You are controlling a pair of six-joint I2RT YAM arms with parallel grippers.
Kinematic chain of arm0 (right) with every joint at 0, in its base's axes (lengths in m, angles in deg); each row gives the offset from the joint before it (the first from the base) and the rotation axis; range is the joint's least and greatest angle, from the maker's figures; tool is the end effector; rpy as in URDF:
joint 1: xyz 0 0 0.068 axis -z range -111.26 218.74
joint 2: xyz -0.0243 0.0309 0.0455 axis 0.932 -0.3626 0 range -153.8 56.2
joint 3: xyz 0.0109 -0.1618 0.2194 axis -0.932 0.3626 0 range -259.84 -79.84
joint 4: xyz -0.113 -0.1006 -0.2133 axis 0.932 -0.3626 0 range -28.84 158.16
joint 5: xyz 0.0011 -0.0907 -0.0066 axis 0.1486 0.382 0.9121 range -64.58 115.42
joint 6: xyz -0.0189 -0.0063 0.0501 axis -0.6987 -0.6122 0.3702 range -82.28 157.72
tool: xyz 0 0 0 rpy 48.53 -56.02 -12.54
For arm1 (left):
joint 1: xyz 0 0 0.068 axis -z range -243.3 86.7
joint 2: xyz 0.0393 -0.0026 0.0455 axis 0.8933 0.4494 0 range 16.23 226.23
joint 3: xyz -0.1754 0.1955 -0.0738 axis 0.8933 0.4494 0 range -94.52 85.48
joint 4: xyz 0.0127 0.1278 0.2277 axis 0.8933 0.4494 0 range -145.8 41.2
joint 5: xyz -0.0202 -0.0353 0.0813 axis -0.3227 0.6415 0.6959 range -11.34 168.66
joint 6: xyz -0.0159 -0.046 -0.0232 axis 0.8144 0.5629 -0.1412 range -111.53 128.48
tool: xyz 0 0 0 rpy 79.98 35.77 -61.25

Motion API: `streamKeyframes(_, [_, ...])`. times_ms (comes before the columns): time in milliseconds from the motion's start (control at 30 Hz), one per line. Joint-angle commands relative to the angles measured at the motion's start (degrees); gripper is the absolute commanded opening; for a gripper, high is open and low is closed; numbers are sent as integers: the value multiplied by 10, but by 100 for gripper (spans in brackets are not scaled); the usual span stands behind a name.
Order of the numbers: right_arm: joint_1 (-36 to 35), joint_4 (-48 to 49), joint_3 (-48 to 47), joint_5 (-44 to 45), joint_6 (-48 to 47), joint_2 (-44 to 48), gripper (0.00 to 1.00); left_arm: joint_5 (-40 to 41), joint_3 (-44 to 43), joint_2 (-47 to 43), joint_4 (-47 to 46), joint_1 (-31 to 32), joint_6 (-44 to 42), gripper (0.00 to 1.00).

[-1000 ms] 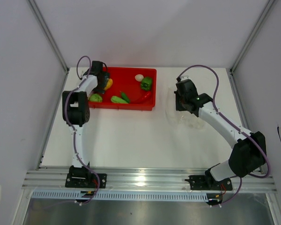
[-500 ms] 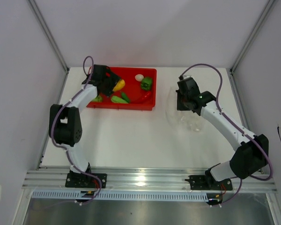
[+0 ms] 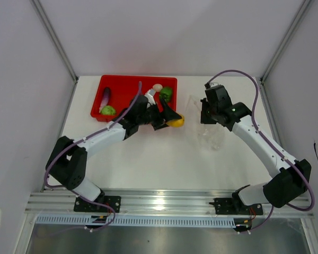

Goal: Place the food in the zip-top bag and seal the zipper
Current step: Place the fake vegetable in the zipper food storage bag.

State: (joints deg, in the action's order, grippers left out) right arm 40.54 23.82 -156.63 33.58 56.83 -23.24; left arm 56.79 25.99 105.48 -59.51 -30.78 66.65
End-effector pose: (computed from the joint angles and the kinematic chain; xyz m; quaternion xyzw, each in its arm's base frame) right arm 0.2613 0.1344 0.3418 -0.0475 0.9272 0.0861 0.3616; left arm 0.2923 -0.2021 0.2609 -0.0870 0.8344 -0.4829 0.2509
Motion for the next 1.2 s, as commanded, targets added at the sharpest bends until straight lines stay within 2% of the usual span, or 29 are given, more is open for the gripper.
streamKeyframes(0, [-13, -3, -8, -7, 14, 17, 0, -11, -34, -23, -42, 43, -46, 1])
streamKeyframes(367, [-48, 1, 4, -14, 34, 34, 0, 13, -95, 21, 22, 92, -51, 1])
streamKeyframes(500, [-58, 3, 6, -15, 44, 47, 0, 30, -161, 49, 92, 106, -70, 6])
streamKeyframes(600, [-58, 0, 1, -16, 53, 61, 0, 34, -166, 61, 124, 107, -75, 7])
streamKeyframes(700, [-58, -8, -13, -20, 62, 74, 0, 39, -145, 55, 108, 107, -75, 19])
streamKeyframes(800, [-59, -11, -23, -32, 72, 75, 0, 29, -148, 68, 106, 107, -76, 20])
streamKeyframes(967, [-58, -16, -33, -41, 87, 70, 0, 6, -161, 85, 99, 107, -76, 36])
streamKeyframes(1000, [-58, -18, -34, -33, 88, 69, 0, 6, -171, 92, 104, 107, -78, 45])
streamKeyframes(1067, [-58, -25, -48, -28, 89, 62, 0, 2, -174, 95, 113, 107, -82, 54])
streamKeyframes(1167, [-58, -35, -58, -31, 90, 50, 0, 2, -160, 77, 99, 107, -99, 74])
